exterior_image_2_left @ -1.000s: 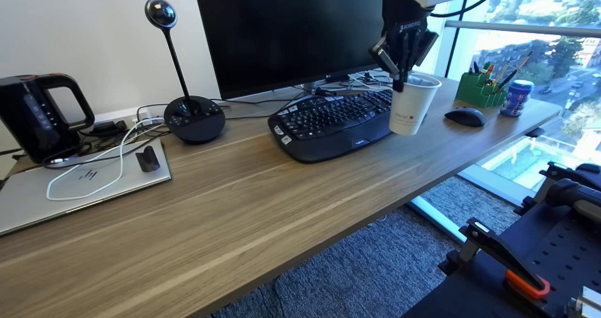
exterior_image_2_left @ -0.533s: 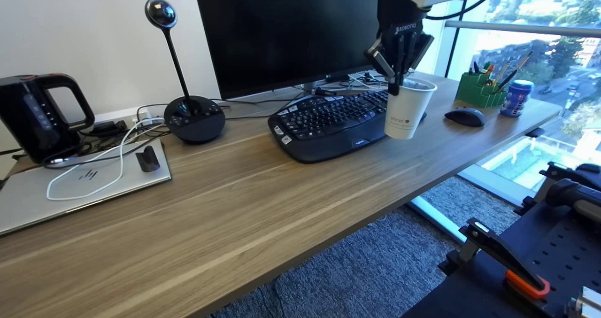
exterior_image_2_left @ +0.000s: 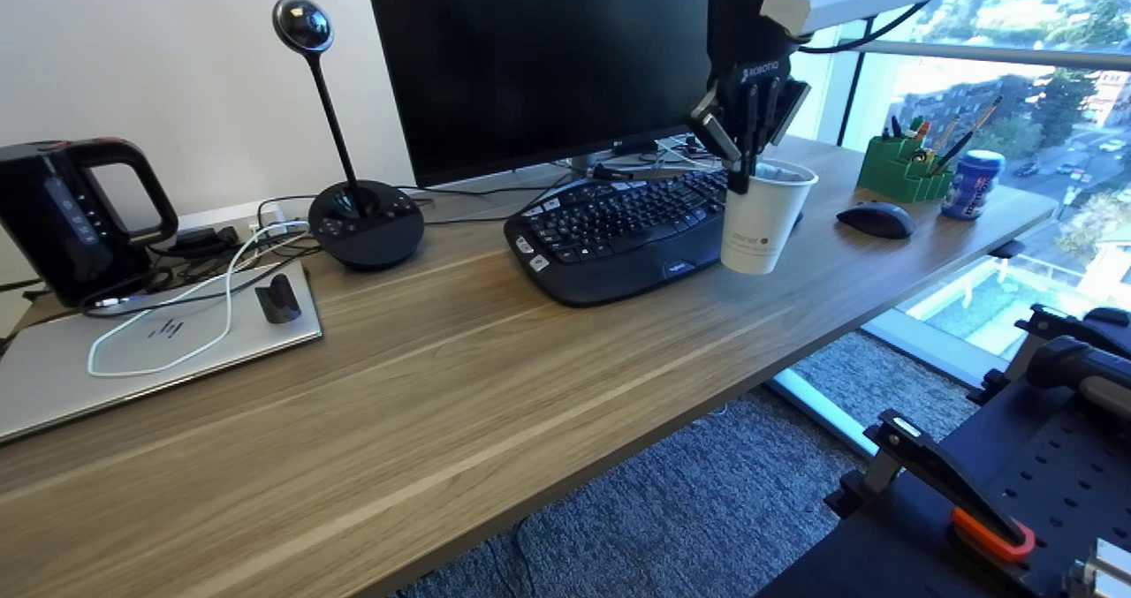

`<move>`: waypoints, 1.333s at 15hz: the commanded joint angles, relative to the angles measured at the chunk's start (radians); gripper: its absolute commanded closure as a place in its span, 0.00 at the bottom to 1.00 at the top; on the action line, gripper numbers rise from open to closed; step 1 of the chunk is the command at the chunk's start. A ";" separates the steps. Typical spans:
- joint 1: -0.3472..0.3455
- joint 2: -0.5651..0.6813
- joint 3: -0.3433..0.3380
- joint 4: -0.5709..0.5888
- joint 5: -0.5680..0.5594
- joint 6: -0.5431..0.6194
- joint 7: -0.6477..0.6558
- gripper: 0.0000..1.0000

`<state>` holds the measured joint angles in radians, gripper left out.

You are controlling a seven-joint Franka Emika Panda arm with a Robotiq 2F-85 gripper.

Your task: Pick the cup and slightly move it to the left on the desk

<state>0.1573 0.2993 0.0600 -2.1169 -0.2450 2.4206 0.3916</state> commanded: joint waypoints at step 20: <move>0.020 0.055 -0.017 -0.033 -0.015 0.034 -0.101 0.99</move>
<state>0.1612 0.3513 0.0586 -2.1483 -0.2530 2.4370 0.3069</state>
